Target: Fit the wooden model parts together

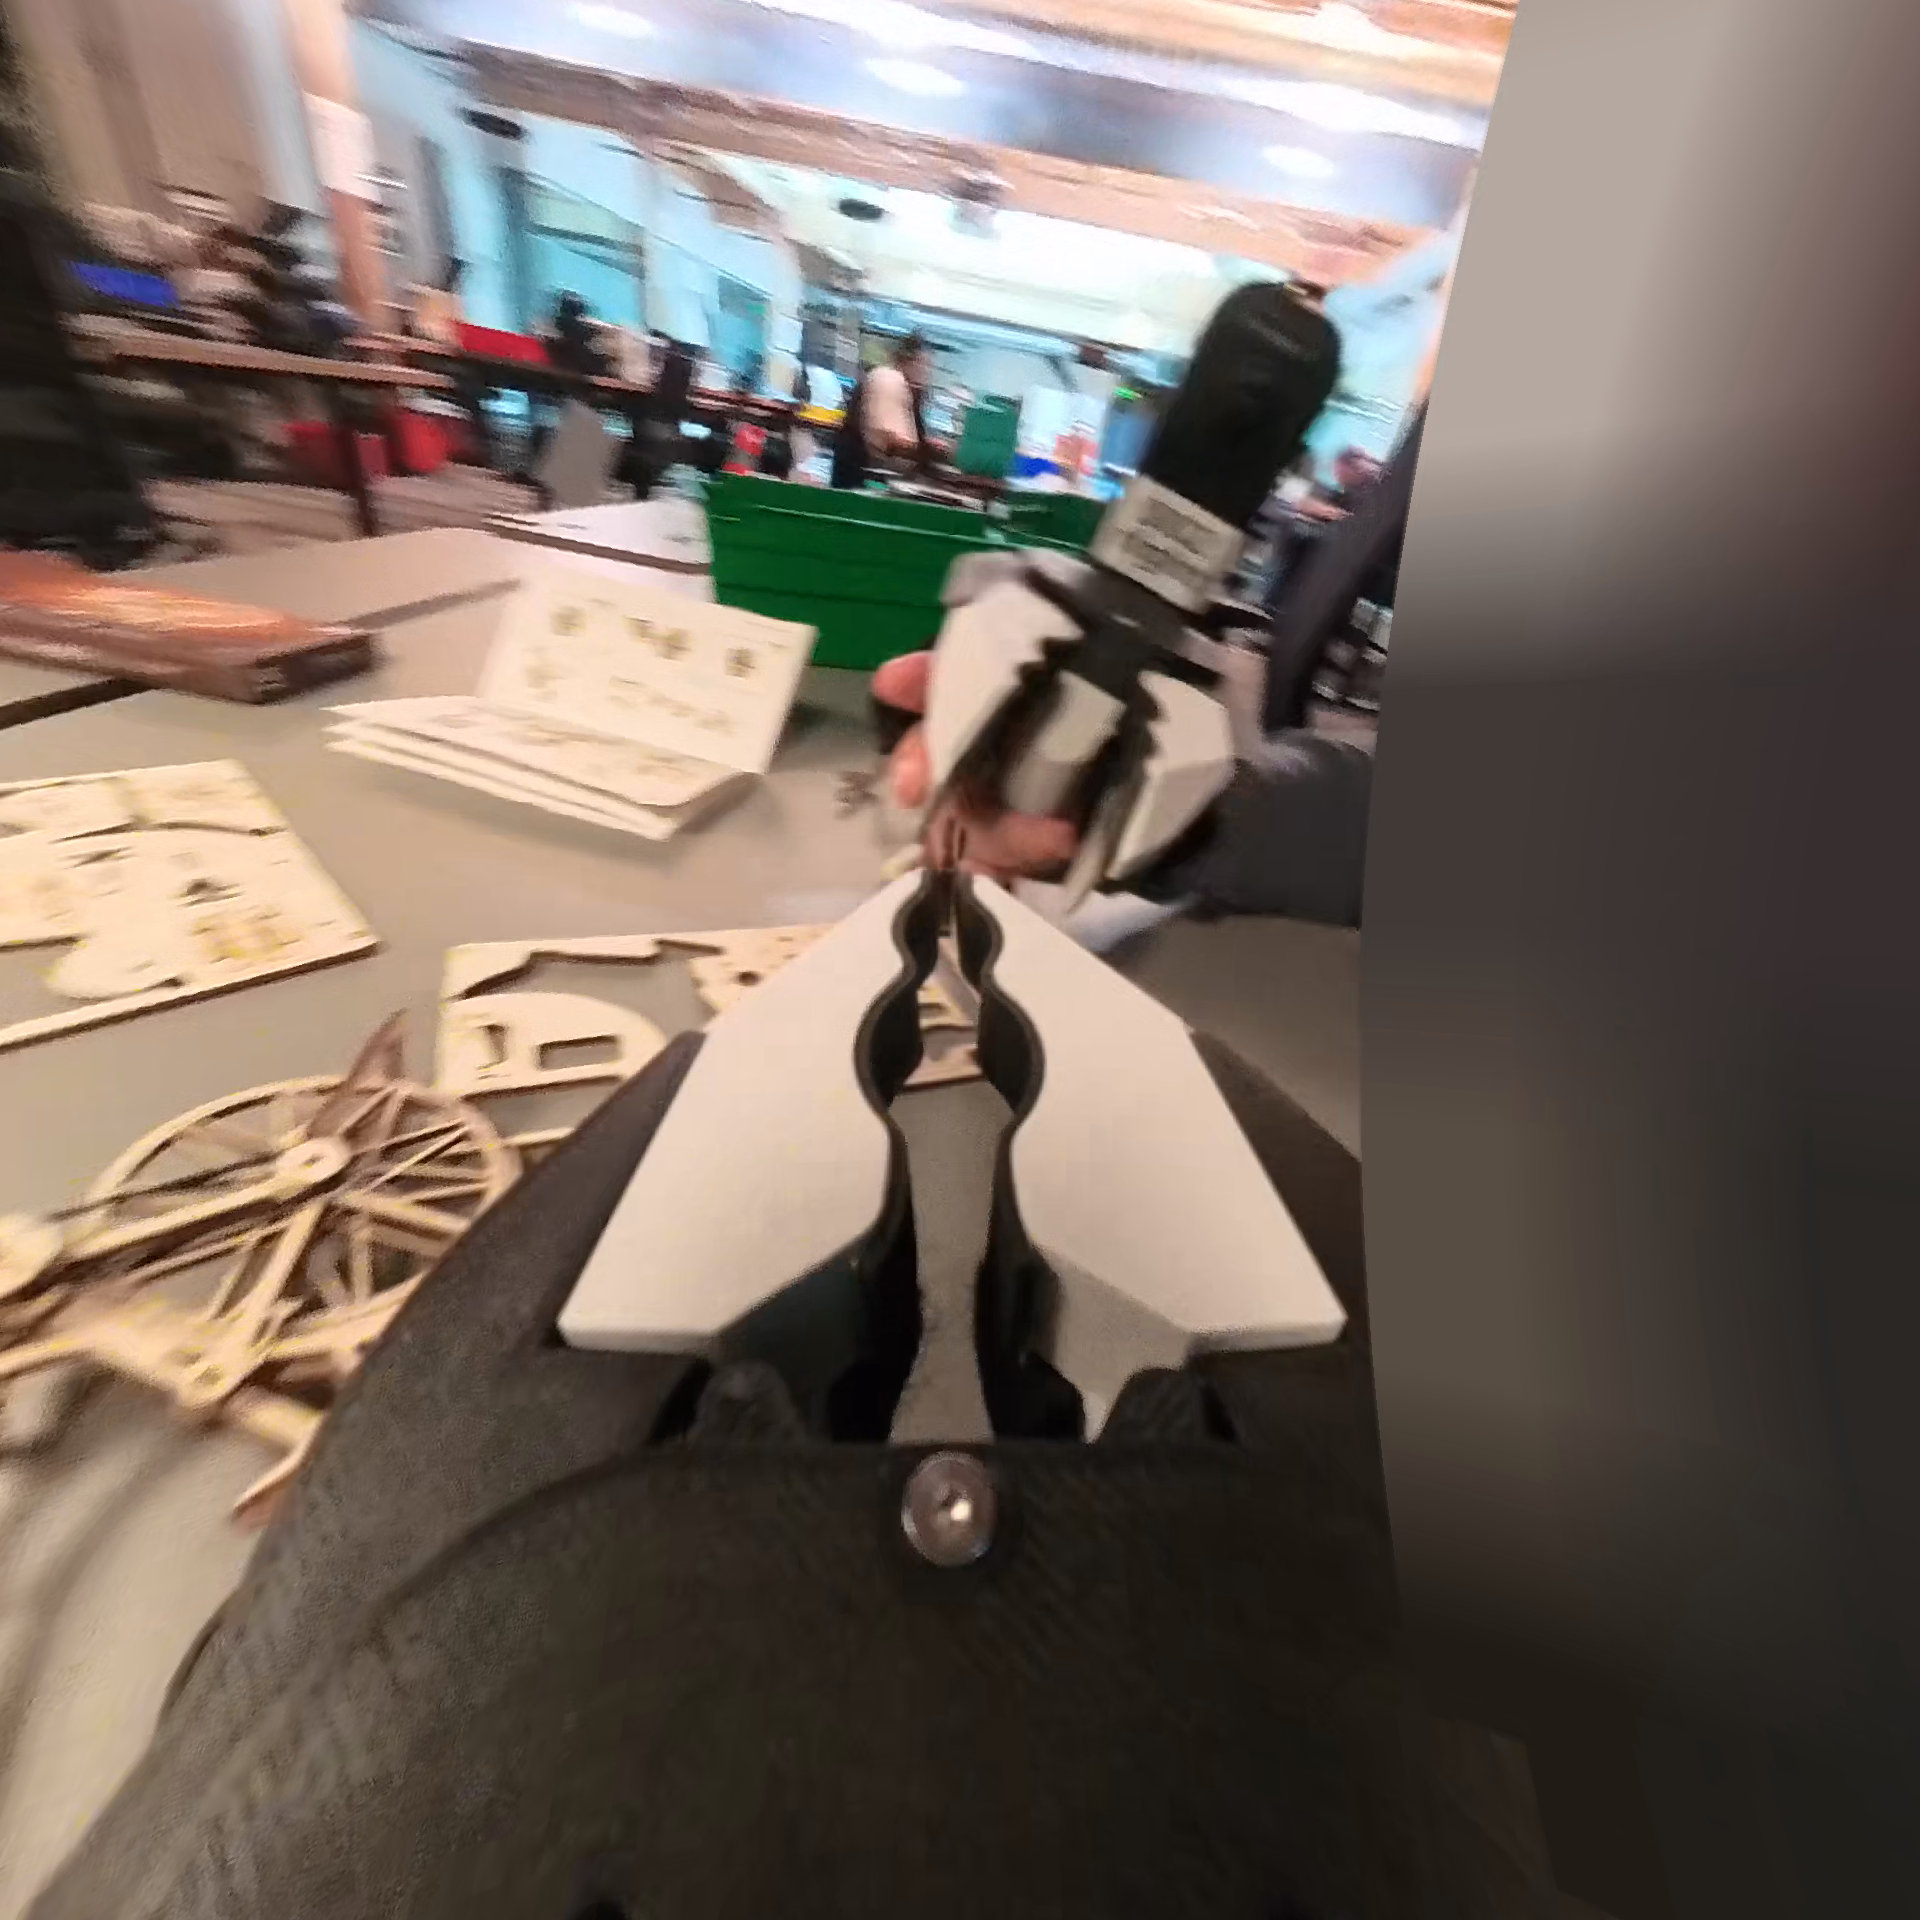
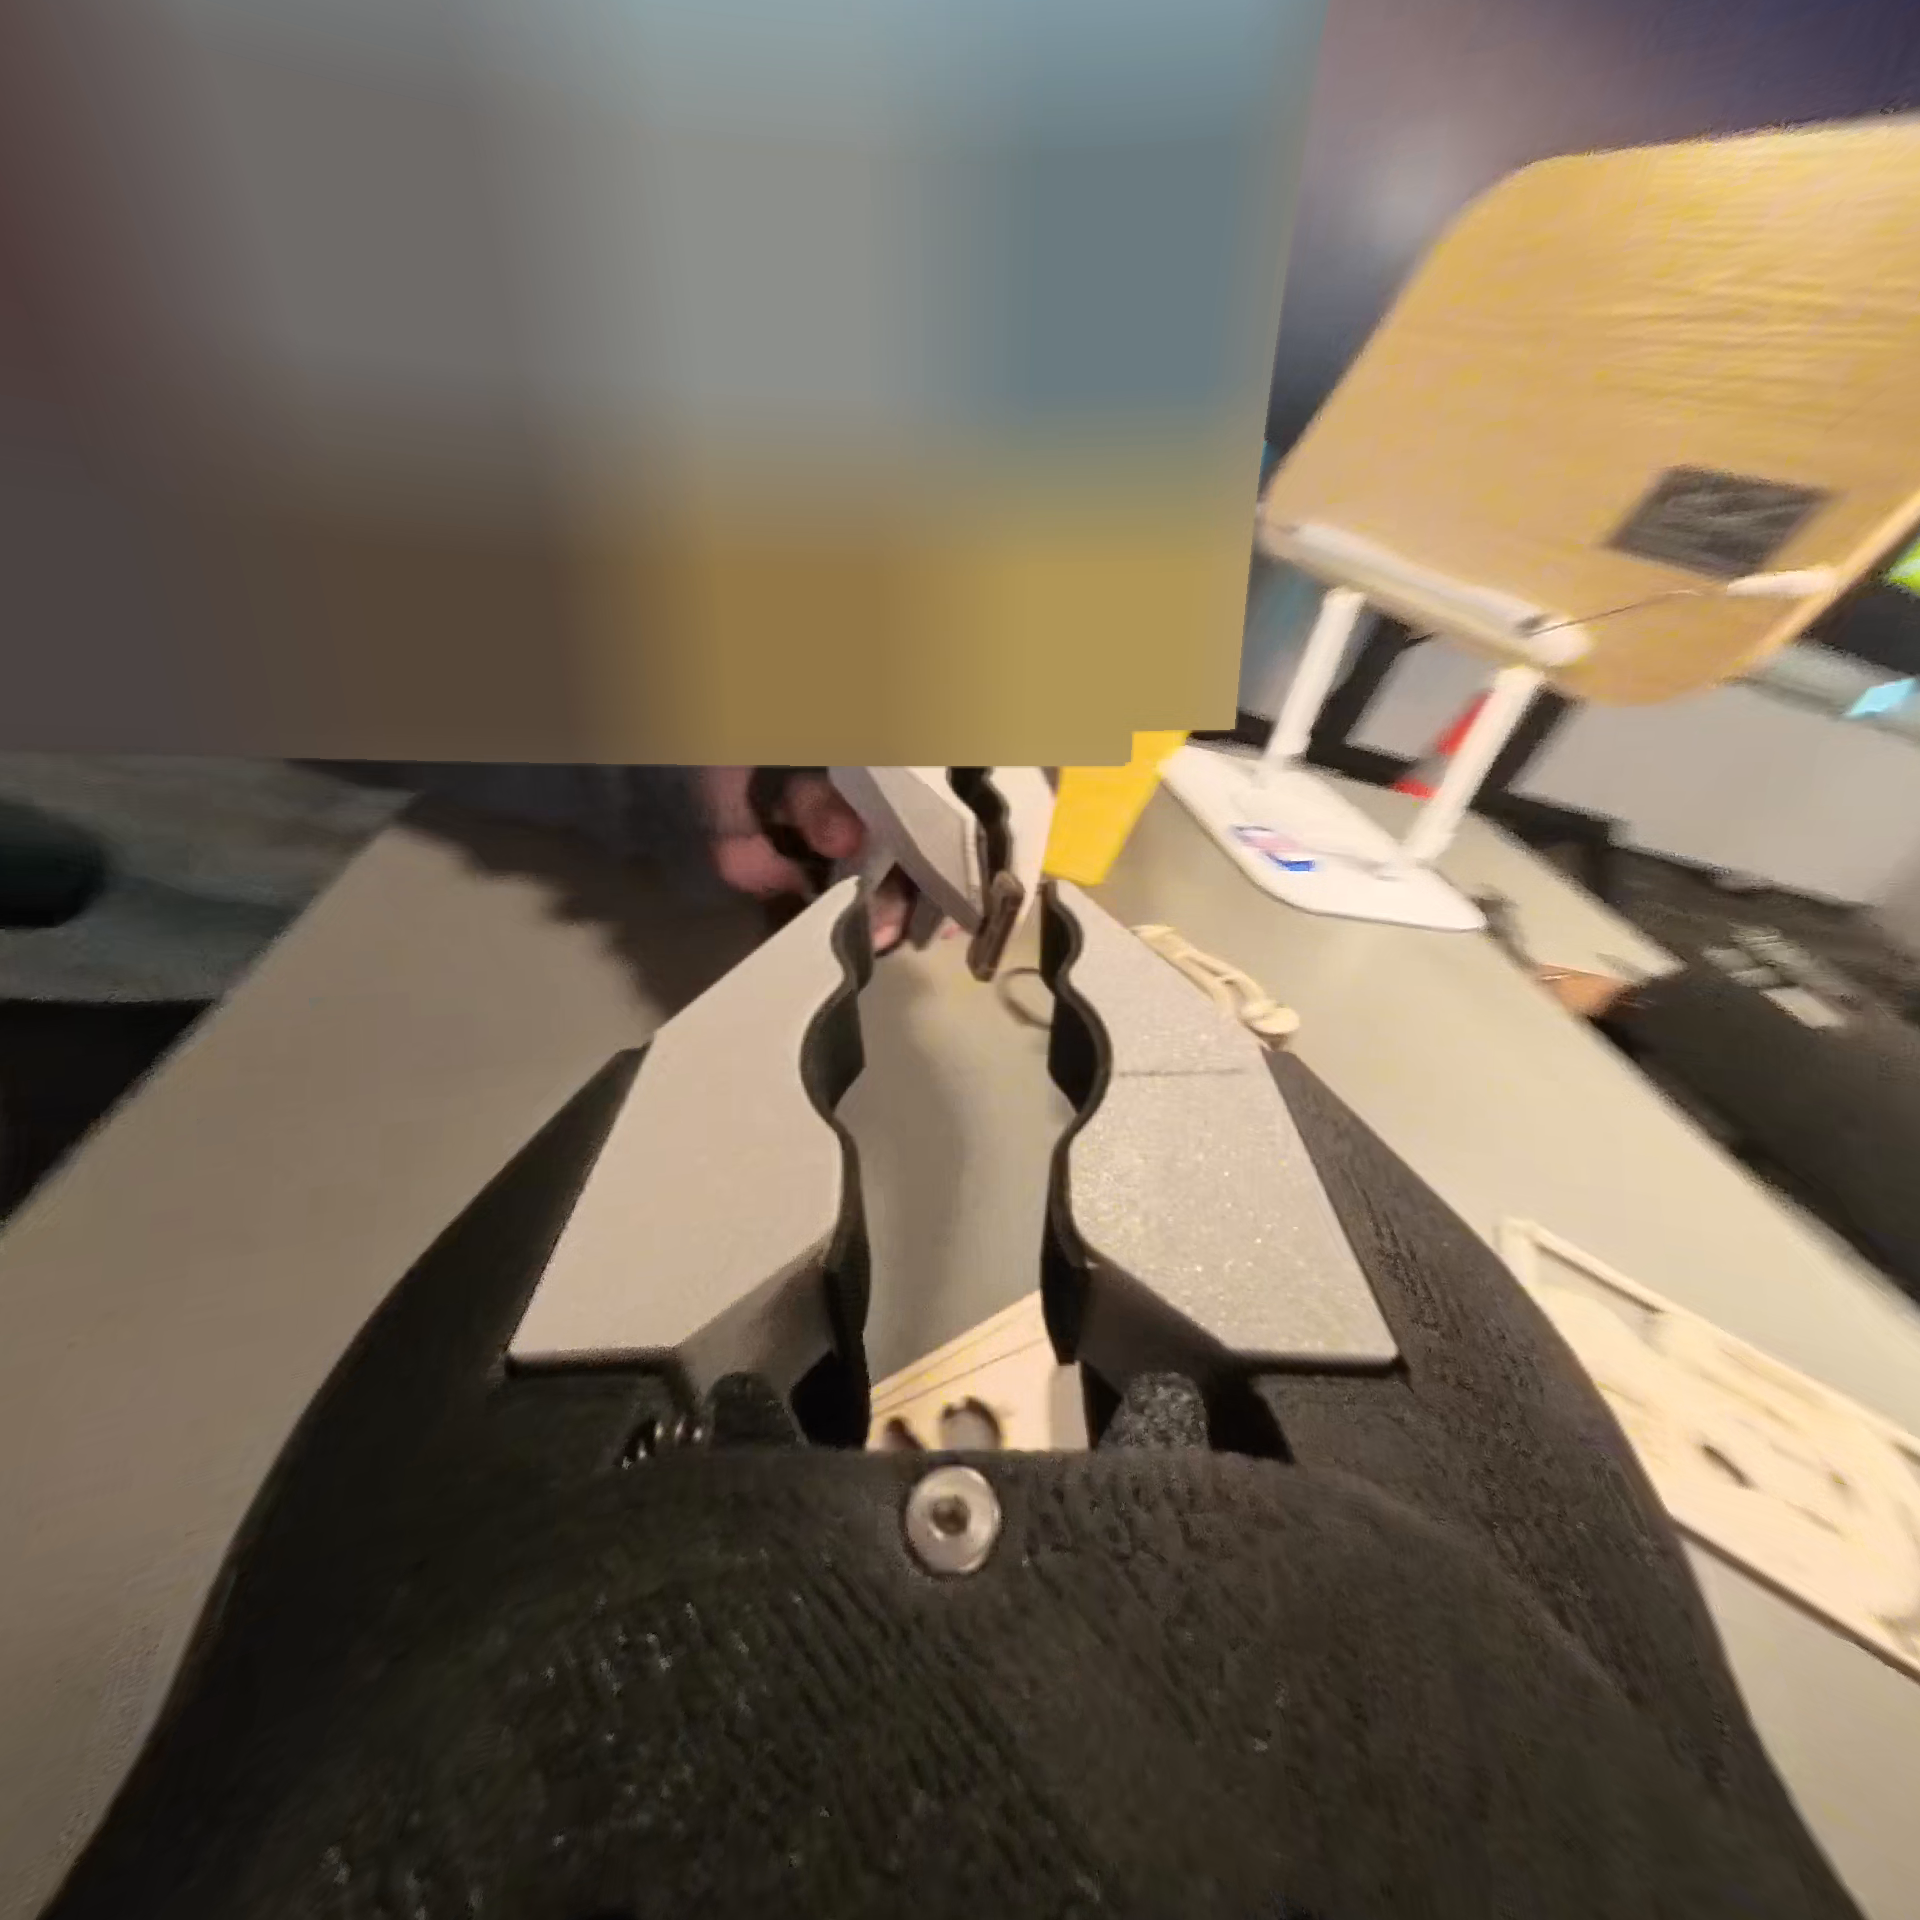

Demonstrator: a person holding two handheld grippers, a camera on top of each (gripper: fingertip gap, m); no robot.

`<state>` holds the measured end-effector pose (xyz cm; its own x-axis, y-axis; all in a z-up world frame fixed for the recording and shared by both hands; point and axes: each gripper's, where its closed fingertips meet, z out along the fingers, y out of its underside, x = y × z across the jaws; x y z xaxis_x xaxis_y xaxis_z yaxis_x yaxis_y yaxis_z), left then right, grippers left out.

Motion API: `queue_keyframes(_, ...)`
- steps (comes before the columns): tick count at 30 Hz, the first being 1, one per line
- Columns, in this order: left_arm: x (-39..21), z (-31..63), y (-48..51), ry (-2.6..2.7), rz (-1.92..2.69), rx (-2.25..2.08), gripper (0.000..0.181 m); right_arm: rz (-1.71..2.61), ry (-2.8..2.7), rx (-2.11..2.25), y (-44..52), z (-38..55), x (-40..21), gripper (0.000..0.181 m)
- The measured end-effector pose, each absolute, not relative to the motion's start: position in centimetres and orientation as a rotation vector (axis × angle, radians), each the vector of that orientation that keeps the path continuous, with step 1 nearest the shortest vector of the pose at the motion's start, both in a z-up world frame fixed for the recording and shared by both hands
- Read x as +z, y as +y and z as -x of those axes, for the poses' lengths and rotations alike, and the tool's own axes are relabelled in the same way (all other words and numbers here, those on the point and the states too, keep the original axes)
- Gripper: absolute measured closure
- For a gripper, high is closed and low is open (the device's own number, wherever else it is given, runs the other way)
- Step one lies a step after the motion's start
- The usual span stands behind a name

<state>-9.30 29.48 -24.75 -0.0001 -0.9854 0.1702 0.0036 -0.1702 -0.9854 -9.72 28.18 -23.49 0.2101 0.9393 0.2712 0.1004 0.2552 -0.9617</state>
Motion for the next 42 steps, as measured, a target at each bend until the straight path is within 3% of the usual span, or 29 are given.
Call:
queue_keyframes(6,-25.8,9.8,33.0,0.888,1.557,-1.271,0.18,1.088,-1.338,0.098,30.7,10.4,-25.9,0.137)
queue_keyframes(11,-28.0,10.0,33.8,0.932,1.71,-1.085,0.18,1.143,-1.39,-0.067,31.9,10.6,-27.9,0.127)
queue_keyframes(30,-29.8,9.6,33.6,1.018,1.804,-0.995,0.18,1.246,-1.536,-0.153,32.5,10.6,-31.1,0.128)
queue_keyframes(35,-29.5,9.8,33.7,0.985,1.799,-1.035,0.18,1.292,-1.574,-0.189,32.9,9.9,-32.1,0.137)
queue_keyframes(42,-26.7,9.4,33.1,0.999,1.547,-0.966,0.18,1.446,-1.046,0.356,33.6,10.0,-26.4,0.156)
